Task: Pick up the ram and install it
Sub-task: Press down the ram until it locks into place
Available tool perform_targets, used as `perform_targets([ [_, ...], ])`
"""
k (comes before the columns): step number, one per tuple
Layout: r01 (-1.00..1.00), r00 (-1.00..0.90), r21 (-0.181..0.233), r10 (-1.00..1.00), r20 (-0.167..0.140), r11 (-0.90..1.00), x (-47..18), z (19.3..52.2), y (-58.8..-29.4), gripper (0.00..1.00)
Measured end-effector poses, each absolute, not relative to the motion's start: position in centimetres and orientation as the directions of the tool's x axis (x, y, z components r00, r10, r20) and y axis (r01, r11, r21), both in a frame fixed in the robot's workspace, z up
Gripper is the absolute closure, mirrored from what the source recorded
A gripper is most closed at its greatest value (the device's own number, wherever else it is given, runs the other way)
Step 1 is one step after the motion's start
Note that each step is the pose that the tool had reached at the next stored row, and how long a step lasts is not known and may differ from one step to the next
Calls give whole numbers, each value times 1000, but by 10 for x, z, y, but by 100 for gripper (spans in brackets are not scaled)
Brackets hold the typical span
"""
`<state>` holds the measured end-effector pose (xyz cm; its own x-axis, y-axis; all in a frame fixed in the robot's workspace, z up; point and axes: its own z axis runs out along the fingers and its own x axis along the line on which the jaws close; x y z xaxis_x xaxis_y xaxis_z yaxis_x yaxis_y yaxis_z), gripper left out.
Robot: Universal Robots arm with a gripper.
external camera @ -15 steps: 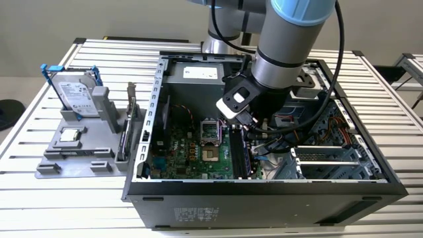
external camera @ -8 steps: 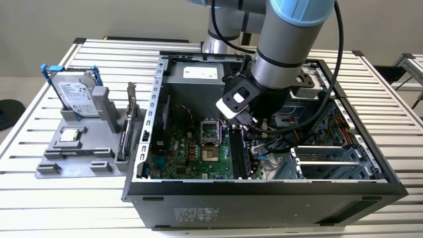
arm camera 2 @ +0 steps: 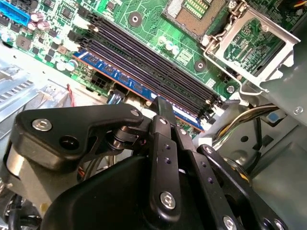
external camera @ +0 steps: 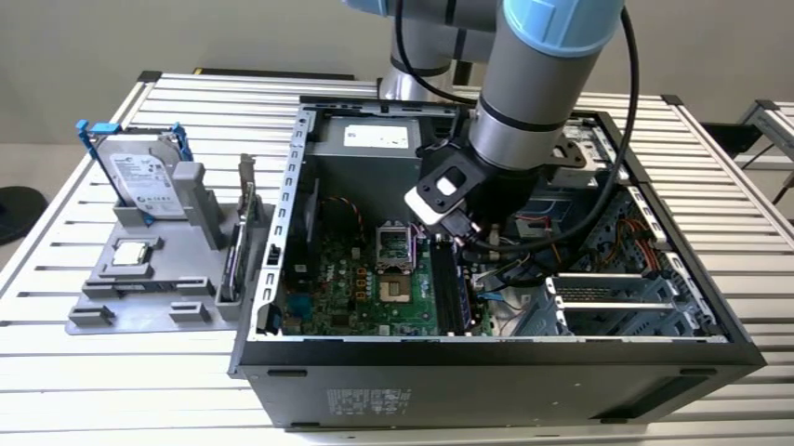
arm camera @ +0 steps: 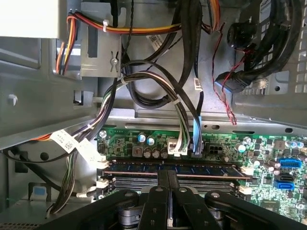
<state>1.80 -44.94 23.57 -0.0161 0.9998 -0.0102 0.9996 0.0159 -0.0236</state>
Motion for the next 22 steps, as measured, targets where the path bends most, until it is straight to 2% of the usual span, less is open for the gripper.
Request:
perform_targets([
  [14,1000,-16,-24,1000,-10,16,18,231,-449,100],
  [22,999,-16,-43,1000,-10,16,18,227,-449,100],
])
